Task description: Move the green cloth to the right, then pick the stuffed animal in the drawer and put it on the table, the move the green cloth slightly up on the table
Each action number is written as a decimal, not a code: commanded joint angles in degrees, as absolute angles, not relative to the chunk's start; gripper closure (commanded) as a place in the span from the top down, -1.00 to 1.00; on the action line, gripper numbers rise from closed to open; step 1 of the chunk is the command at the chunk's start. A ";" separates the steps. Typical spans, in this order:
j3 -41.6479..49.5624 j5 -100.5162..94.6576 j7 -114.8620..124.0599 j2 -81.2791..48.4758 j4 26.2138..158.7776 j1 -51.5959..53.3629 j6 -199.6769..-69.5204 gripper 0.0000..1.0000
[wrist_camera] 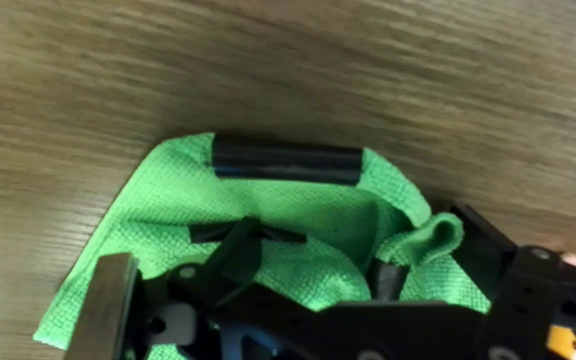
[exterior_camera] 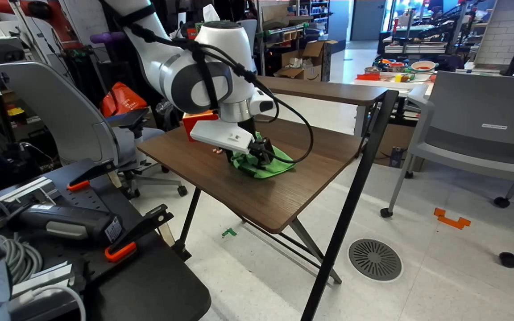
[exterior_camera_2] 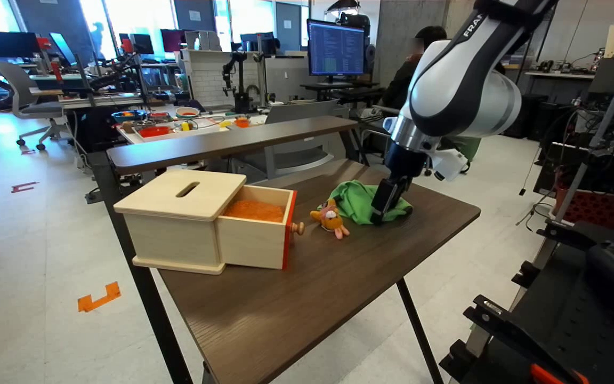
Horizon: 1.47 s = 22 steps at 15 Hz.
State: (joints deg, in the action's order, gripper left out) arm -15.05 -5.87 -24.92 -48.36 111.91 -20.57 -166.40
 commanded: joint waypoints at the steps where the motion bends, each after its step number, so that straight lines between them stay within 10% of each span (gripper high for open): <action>1: -15.02 -3.96 -25.43 -53.39 103.78 -20.36 -162.06 1.00; 22: -13.64 2.35 -26.16 -56.26 87.89 -17.54 -150.42 1.00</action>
State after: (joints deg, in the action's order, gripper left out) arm -12.54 0.54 -24.83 -60.26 83.73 -16.21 -150.45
